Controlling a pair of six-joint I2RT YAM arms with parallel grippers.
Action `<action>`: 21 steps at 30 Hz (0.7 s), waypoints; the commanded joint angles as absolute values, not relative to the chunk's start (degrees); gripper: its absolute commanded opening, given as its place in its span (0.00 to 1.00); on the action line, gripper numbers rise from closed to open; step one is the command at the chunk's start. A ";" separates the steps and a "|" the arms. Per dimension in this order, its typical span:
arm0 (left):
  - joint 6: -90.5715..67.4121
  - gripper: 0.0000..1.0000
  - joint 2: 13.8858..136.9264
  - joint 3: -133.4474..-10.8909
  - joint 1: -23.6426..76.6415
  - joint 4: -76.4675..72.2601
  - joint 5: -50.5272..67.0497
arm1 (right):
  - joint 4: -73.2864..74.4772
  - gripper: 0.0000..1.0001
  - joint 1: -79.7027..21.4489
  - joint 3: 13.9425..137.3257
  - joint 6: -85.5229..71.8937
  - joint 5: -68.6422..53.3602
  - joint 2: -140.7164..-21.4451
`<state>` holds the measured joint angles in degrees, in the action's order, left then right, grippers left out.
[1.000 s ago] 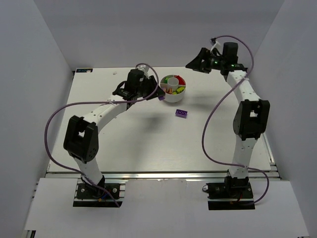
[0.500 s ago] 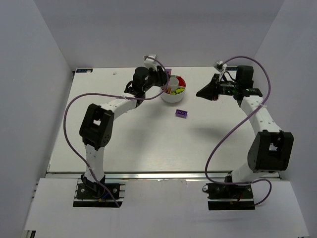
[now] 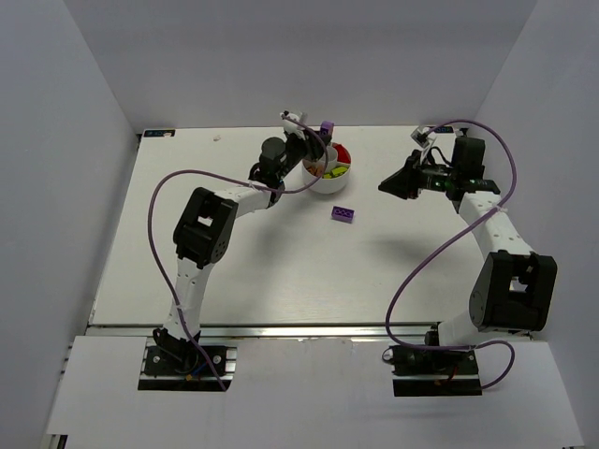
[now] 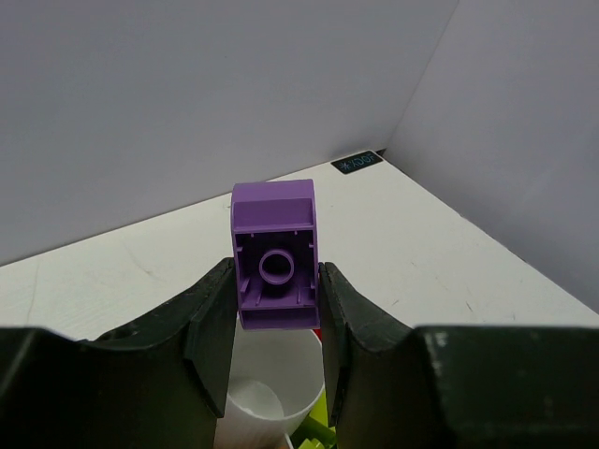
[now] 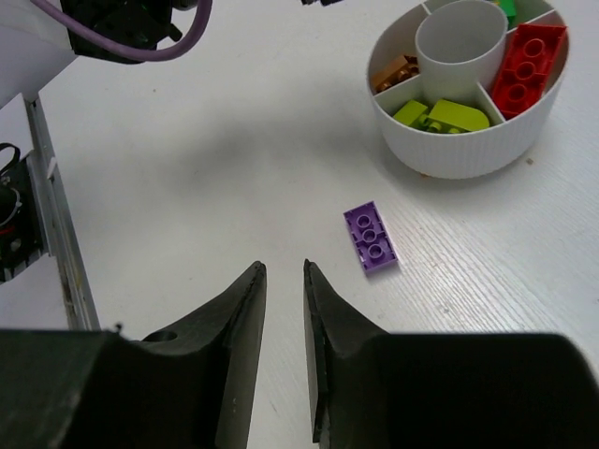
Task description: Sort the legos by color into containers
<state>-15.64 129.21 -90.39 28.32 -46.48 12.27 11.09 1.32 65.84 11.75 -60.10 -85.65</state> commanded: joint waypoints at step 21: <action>-14.50 0.23 131.48 -94.04 29.88 -40.17 13.71 | 6.59 0.34 3.34 64.51 10.20 -59.94 -83.76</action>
<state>-15.42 132.27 -93.36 29.39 -41.28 12.86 8.80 3.01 64.58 10.48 -59.70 -85.32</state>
